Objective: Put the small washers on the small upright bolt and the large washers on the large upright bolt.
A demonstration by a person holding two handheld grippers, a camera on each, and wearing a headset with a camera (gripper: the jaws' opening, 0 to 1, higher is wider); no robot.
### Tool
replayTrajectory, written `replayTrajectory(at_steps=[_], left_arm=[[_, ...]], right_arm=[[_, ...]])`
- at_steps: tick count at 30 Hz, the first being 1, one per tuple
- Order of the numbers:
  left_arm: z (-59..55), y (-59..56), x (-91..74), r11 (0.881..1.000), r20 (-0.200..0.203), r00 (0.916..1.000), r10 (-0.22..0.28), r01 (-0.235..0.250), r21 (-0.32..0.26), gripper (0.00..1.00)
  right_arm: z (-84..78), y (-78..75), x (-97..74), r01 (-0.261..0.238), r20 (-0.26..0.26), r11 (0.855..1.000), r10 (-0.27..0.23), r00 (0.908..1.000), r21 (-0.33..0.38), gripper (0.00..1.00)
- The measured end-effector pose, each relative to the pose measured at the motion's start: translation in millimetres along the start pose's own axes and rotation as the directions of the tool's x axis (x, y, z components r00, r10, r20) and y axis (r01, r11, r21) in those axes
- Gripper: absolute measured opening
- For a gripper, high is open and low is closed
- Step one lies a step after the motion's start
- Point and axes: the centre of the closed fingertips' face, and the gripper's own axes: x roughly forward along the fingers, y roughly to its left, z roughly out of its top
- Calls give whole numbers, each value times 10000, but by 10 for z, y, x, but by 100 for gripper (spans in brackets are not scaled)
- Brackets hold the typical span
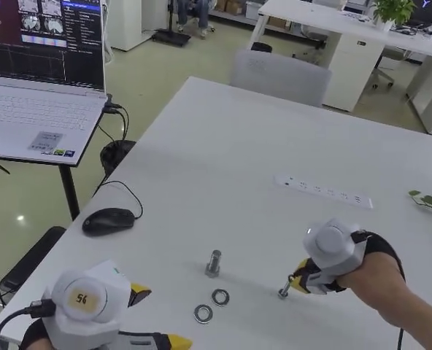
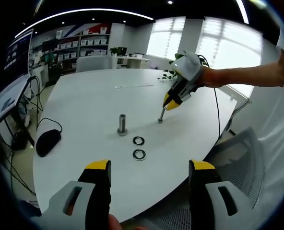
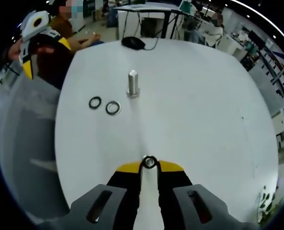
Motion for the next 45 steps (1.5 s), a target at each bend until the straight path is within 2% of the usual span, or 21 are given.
replayTrajectory(at_steps=[26, 34, 45], left_arm=[[-25, 31, -40, 9999, 28, 9999, 112, -112, -102, 65], [-35, 19, -39, 9999, -7, 9999, 102, -102, -102, 65], [-43, 60, -69, 9998, -64, 9998, 198, -199, -102, 65]], right_arm=[[-45, 19, 117, -331, -355, 9995, 330, 9988, -11, 14], [-122, 48, 251, -462, -522, 9987, 474, 9975, 237, 14], [-206, 79, 438, -706, -702, 9965, 736, 9948, 441, 15]])
